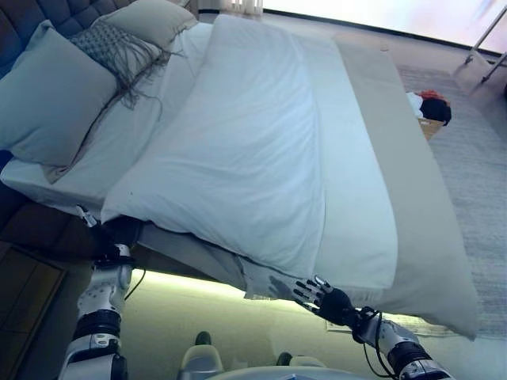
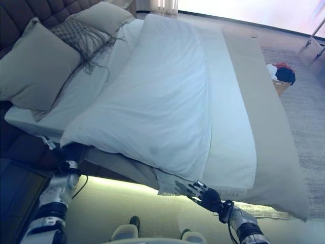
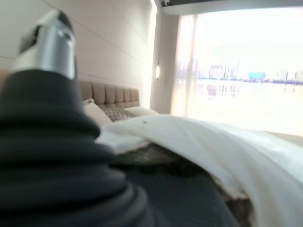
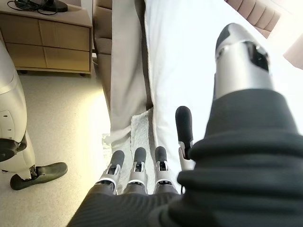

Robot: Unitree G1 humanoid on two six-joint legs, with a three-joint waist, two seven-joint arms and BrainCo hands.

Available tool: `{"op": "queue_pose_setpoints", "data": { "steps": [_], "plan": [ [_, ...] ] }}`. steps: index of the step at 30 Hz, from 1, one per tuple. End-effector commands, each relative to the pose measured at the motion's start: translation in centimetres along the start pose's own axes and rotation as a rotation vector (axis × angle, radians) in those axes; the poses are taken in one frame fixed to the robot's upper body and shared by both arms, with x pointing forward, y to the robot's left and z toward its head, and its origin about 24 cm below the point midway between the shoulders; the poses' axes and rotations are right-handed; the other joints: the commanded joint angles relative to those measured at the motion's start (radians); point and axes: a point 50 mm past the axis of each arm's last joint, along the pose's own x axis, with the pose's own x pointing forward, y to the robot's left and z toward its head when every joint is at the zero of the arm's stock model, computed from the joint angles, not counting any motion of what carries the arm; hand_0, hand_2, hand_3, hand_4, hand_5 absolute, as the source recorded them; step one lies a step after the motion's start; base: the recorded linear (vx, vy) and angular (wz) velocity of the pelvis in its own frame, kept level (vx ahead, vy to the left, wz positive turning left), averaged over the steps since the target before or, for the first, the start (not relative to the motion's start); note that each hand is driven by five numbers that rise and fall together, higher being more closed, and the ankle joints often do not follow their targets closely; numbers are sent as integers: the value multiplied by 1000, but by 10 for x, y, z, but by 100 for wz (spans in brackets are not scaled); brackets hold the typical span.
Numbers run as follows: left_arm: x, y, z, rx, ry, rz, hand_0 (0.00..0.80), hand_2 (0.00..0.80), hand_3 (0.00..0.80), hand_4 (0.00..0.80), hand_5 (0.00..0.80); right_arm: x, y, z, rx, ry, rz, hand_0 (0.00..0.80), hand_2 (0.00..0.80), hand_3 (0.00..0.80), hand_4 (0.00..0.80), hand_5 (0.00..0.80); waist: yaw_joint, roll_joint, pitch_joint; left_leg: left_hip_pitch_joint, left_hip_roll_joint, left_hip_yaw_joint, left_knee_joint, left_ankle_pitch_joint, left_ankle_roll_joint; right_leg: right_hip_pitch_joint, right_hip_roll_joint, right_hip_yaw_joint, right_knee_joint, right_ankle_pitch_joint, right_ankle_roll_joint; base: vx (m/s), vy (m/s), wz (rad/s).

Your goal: Make the bed neatly

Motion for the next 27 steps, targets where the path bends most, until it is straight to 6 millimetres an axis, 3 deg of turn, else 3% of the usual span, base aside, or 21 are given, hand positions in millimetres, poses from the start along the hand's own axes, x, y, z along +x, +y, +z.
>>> {"op": "queue_pose_setpoints", "data": {
  "steps": [1, 8, 12, 15, 20, 27],
  "plan": [
    [-15, -92, 133, 156, -422, -395, 0, 0, 0, 0, 0, -10, -11, 10, 38, -58, -23, 0, 0, 0, 0, 0, 112, 30, -78, -18, -7, -33, 80, -96, 24, -55, -144, -10, 113, 32, 67, -22, 63, 0],
    [-71, -124, 219, 215, -712, -350, 0, 0, 0, 0, 0, -22, -19, 20, 55, -116, -43, 0, 0, 0, 0, 0, 126, 45, -67, -20, -5, -28, 91, -109, 21, -57, -154, -21, 117, 30, 69, -2, 52, -16],
    [-102, -124, 242, 218, -800, -314, 0, 0, 0, 0, 0, -34, -34, 18, 94, -135, -101, 0, 0, 0, 0, 0, 137, 53, -68, -33, -12, -30, 85, -104, 24, -63, -157, -26, 101, 41, 68, 7, 51, -22],
    [-105, -120, 241, 202, -757, -302, 0, 0, 0, 0, 0, -39, -40, 16, 99, -131, -120, 0, 0, 0, 0, 0, 136, 54, -63, -39, -15, -35, 88, -106, 25, -65, -159, -29, 106, 43, 69, 8, 20, 0],
    [-80, -112, 224, 156, -679, -288, 0, 0, 0, 0, 0, -32, -35, 15, 60, -122, -94, 0, 0, 0, 0, 0, 139, 37, -29, -87, -7, -51, 135, -116, 20, -98, -160, -36, 144, 25, 65, -42, -2, 4],
    [-33, -115, 189, 115, -585, -370, 0, 0, 0, 0, 0, -18, -13, 48, -23, -213, -16, 0, 0, 0, 0, 0, 146, -14, 120, -332, 32, -84, 371, -156, 3, -289, -188, -11, 359, -29, 43, -231, -55, 29]
  ]
}}
